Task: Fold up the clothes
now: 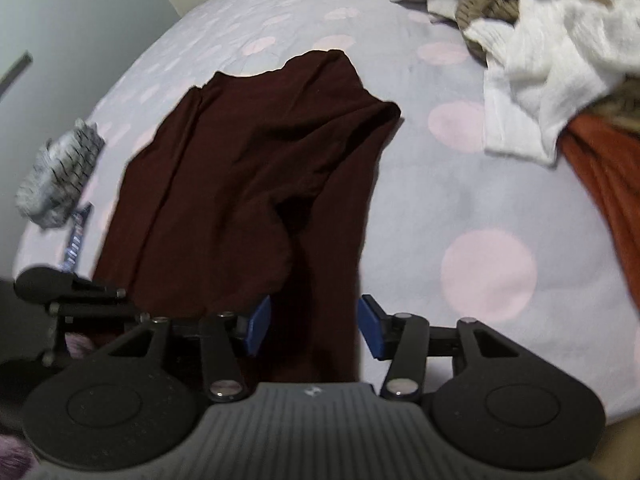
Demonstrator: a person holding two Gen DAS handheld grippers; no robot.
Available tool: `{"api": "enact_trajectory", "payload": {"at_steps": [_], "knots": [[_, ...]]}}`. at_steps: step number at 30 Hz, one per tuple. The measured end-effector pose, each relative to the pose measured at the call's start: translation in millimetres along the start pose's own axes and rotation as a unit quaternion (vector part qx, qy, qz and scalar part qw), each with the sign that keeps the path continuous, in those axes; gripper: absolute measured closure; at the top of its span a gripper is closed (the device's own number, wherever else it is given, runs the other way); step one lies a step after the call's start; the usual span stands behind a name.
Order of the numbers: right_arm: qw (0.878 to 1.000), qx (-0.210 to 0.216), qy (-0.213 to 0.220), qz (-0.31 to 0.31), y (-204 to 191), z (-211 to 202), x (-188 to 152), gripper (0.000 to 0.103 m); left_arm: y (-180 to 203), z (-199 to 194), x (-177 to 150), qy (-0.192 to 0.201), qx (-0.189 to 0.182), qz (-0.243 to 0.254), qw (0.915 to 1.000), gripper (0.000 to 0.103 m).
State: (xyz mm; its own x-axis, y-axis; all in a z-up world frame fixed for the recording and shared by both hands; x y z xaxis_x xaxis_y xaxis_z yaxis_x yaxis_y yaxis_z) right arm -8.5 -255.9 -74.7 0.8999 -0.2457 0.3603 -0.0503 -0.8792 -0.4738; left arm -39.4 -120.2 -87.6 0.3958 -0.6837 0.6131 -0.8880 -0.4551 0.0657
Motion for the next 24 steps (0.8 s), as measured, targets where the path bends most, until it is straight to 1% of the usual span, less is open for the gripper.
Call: {"api": "enact_trajectory", "payload": {"at_steps": [1,2,5,8,10,12,17,22,24], "knots": [[1.000,0.012,-0.006,0.022,1.5,-1.2,0.0,0.046,5.8,-2.8,2.9,0.009,-0.009,0.004,0.9999,0.099],[0.999,0.022,-0.011,0.039,2.6,-2.0,-0.2,0.045,11.7,-5.6,5.7,0.017,-0.017,0.008,0.9997,0.099],[0.993,0.047,-0.030,0.101,8.8,-1.2,-2.0,0.044,25.5,-8.3,5.9,0.021,-0.022,0.022,0.9993,0.099],[0.983,0.069,-0.052,0.160,15.7,1.9,-7.8,0.044,30.3,-7.5,6.0,0.019,-0.027,0.028,0.9991,0.099],[0.976,0.085,-0.064,0.189,17.1,2.3,-11.6,0.044,32.0,-5.4,7.0,0.016,-0.029,0.037,0.9988,0.099],[0.973,0.092,-0.064,0.200,16.5,-1.4,-13.4,0.044,34.4,-2.9,7.8,0.012,-0.031,0.045,0.9984,0.099],[0.971,0.098,-0.045,0.211,16.7,-12.7,-11.5,0.044,42.7,1.2,5.4,-0.002,-0.031,0.067,0.9973,0.099],[0.969,0.105,-0.040,0.221,18.7,-15.1,-10.4,0.044,51.3,12.1,-0.7,-0.029,-0.027,0.096,0.9946,0.099],[0.968,0.100,-0.033,0.226,20.1,-16.3,-9.3,0.045,54.4,15.7,-3.8,-0.036,-0.027,0.106,0.9933,0.099]]}}
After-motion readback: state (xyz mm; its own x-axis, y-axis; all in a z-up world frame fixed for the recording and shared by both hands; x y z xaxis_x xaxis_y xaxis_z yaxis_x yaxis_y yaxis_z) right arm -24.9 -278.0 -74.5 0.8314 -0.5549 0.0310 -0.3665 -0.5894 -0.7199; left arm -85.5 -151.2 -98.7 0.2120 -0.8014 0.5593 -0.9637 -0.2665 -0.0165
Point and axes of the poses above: each gripper's, at about its wrist camera, not at the fingertips, and z roughly the way its jaws point, y to its right, x to its top, the point moved 8 cm from there along z, roughly the way its jaws point, and after that the axes turned 13 degrees about z, right-handed, at the moved point
